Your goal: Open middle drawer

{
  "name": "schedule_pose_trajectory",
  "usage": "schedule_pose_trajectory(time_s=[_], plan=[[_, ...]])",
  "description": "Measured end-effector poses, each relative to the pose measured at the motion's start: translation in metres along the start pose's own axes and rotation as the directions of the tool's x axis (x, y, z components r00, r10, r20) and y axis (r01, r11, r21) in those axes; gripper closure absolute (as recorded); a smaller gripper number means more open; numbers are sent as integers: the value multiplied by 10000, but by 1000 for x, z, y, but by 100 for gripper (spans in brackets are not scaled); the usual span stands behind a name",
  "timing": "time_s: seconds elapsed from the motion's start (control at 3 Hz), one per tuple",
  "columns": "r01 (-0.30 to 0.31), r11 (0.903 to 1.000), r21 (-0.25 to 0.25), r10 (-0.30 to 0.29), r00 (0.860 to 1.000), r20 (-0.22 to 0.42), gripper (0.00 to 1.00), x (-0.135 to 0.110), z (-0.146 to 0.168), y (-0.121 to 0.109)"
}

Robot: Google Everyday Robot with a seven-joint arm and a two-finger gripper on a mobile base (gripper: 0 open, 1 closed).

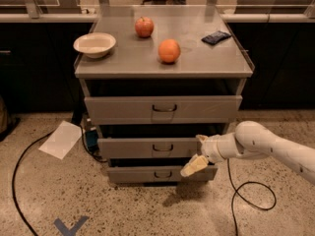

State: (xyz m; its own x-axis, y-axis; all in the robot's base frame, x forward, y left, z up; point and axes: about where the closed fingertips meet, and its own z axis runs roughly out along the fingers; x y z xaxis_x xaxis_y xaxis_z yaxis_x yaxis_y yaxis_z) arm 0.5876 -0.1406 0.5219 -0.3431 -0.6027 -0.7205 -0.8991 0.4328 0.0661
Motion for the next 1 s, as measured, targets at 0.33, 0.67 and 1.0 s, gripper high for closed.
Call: schedule_pose_trajectory(time_s=[0.33, 0.67, 1.0], plan=[[172, 9998, 58, -172, 9998, 19, 0, -10, 26, -18], [323, 9995, 4, -322, 9983, -484, 0, -13, 57, -41], [277, 9996, -60, -282, 9931, -1135, 0, -6, 81, -57]])
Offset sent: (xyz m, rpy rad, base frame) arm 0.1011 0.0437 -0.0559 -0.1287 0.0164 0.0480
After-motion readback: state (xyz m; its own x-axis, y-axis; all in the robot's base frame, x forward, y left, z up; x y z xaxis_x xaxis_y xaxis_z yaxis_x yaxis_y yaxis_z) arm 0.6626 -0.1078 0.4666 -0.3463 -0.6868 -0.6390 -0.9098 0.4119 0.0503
